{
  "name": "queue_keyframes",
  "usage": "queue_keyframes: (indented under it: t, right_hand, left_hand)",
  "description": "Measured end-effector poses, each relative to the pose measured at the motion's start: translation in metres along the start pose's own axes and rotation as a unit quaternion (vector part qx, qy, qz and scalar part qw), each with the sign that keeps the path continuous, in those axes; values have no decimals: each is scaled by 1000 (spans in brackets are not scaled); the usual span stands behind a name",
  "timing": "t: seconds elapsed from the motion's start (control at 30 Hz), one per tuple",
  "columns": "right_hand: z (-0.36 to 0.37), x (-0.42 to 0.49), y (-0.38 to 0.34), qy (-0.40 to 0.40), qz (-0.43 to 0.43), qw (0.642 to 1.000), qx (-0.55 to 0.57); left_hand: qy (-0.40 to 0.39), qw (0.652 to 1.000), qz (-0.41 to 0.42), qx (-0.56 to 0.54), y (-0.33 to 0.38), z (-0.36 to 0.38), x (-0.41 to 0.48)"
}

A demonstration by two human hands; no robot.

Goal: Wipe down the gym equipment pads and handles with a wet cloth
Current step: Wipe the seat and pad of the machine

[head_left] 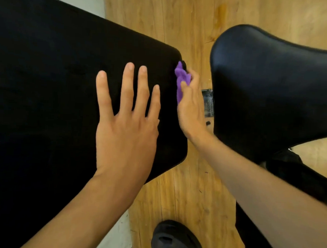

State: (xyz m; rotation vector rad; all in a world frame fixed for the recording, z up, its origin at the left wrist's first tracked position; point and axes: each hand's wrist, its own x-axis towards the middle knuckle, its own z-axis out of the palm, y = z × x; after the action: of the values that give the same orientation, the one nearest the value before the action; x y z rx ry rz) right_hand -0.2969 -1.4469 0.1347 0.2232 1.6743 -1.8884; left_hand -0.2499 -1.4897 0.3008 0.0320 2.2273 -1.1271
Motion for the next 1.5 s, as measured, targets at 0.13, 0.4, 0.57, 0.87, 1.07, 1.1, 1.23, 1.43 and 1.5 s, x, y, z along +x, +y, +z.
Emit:
queue_keyframes:
  t: [0.13,0.4,0.57,0.87,1.07,1.1,1.23,1.43,1.5]
  right_hand:
    - [-7,-73,17,17,40,998,39]
    - [11,60,-21,6,-51,994,-94]
    - [7,26,-6,30,-12,999,-40]
    - [11,38,-24,5,-16,995,-99]
    - [8,-14,21,38,21,999,-27]
    - [4,-44,28,35,36,998,-22]
    - [-6,-90,28,8,80,997,-9]
    - [7,-27,10,36,53,998,-25]
    - [3,-72,23,38,65,997,-30]
  left_hand:
    - [-8,1000,9,-10,0,1,-2]
    - [10,999,2,-32,0,-1,2]
    - [3,999,1,-42,0,-1,3]
    - [2,999,3,-34,-1,-2,4]
    - [0,1000,-11,-19,2,0,3]
    - [-3,1000,-9,-16,2,0,2]
    - [-1,1000,-13,-9,2,-3,3]
    - [1,1000,-16,2,4,-2,6]
    - [-1,1000,-18,5,4,-2,6]
